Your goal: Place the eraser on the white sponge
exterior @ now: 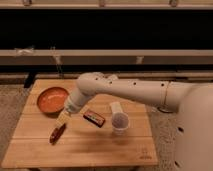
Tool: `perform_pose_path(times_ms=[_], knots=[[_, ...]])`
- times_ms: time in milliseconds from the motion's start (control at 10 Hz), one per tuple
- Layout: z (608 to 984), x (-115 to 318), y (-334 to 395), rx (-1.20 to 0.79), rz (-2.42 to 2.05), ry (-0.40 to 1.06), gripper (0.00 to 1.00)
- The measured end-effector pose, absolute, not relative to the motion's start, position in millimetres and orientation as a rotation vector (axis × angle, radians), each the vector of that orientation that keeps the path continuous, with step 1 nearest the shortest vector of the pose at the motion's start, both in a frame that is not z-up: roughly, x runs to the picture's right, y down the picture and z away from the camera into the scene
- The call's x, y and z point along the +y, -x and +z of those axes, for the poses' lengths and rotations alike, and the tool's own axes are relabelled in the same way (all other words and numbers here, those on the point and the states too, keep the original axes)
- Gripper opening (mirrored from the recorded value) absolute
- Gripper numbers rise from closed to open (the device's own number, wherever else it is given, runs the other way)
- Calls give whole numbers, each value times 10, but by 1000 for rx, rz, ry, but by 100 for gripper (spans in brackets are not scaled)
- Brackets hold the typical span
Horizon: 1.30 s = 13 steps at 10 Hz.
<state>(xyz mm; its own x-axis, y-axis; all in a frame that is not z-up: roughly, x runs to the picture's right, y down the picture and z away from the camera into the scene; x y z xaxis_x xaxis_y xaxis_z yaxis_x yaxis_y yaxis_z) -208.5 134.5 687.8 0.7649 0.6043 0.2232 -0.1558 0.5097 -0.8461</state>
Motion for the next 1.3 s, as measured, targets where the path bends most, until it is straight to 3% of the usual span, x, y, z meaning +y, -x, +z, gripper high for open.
perform_pose_path(times_ms=[600,1300], knots=[[6966,1340,2045,-492,470,918,66],[7770,1283,1436,-174,449,823,66]])
